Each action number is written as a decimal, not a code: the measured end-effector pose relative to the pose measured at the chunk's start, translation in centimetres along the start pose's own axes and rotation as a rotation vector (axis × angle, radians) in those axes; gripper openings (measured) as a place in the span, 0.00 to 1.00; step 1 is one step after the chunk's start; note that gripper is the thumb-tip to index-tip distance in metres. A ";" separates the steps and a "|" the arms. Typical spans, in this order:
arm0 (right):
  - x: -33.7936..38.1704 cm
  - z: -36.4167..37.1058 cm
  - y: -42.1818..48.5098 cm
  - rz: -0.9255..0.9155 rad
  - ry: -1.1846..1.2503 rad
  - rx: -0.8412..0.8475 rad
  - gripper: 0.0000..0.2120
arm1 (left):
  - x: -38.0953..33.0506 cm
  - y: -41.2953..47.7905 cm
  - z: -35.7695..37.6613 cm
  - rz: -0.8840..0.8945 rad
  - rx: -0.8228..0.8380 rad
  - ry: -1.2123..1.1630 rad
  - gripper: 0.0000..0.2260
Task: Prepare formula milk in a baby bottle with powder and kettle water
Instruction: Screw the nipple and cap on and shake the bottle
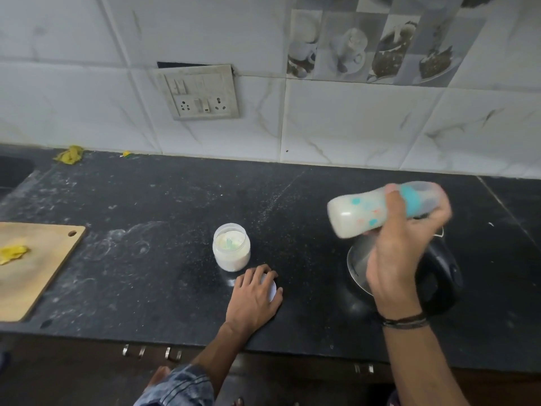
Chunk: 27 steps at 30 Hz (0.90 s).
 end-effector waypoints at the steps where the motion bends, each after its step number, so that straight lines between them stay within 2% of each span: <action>1: 0.1 -0.4 0.2 -0.010 0.052 -0.045 0.29 | -0.1 0.0 0.0 0.001 0.008 0.003 0.18; 2: 0.2 -0.3 0.2 -0.006 0.065 -0.057 0.30 | -0.1 -0.1 0.1 0.004 0.012 0.008 0.19; 6: -0.6 1.2 -0.7 0.002 -0.127 0.142 0.28 | 0.0 -0.2 -0.2 0.006 -0.019 0.008 0.18; 10: -0.4 0.1 -0.1 0.007 0.031 -0.010 0.29 | -0.1 0.1 0.1 0.005 -0.003 0.016 0.18; 13: -1.3 1.1 -0.6 0.004 -0.129 0.133 0.27 | 0.0 -0.1 0.0 -0.003 -0.004 0.011 0.19; 17: -0.5 -0.7 -0.1 -0.028 0.021 -0.051 0.32 | -0.1 0.1 -0.1 -0.006 -0.011 0.006 0.19; 18: -0.5 -0.6 -0.2 -0.011 0.020 -0.056 0.33 | -0.1 0.0 0.0 -0.004 -0.005 0.011 0.19; 21: -1.7 0.6 -0.7 0.027 -0.142 0.110 0.30 | 0.2 -0.2 0.0 -0.010 -0.001 0.016 0.19; 25: -0.8 -1.1 0.0 -0.001 0.018 -0.060 0.32 | -0.1 0.1 0.0 -0.011 0.014 0.014 0.19; 27: -1.0 -0.1 -0.2 0.036 -0.037 -0.004 0.31 | -0.1 -0.1 -0.1 -0.011 0.033 0.011 0.18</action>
Point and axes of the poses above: each hand's wrist, its own y-axis towards the middle knuckle, its own z-axis out of the palm, x = y × z, the point moved 8 cm from there along y, towards the middle knuckle, and after that the axes turned 9 degrees about -x, right-handed, at the moved point
